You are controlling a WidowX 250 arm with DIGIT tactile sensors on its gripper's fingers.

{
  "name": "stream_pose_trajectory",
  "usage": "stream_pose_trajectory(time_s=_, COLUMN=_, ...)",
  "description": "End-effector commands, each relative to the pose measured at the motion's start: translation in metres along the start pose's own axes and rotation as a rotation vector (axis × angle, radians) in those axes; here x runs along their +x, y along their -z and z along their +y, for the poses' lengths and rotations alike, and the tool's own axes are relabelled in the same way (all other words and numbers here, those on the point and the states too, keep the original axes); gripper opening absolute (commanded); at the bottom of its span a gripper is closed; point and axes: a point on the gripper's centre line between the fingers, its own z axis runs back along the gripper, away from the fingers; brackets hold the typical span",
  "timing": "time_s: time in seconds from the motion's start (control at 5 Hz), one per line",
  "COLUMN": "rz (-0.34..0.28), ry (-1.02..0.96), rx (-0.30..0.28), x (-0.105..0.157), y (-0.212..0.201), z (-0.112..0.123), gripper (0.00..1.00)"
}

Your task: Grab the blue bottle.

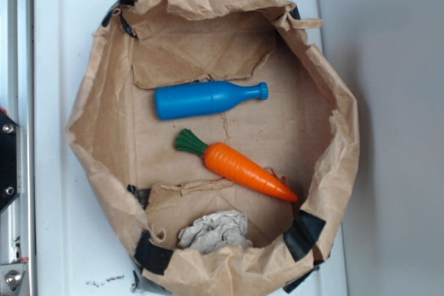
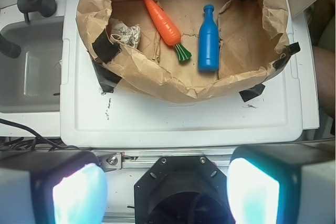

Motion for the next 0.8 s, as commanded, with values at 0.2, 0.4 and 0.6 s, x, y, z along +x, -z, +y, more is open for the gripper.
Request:
stream_pose_trajectory(time_s=0.2, rz=0.006, ry=-0.011, rx=0.013, x=0.013, y=0.008, z=-0.002, gripper=1.0)
stream_pose_trajectory(time_s=0.4, rz=-0.005, ry=-0.013, rx=0.021, x=0.041, y=0.017, z=0.006, gripper=1.0)
stream_pose_trajectory(time_s=0.6, rz=-0.007, ry=-0.008, rx=0.024, x=0.072, y=0.03, z=0.017, gripper=1.0)
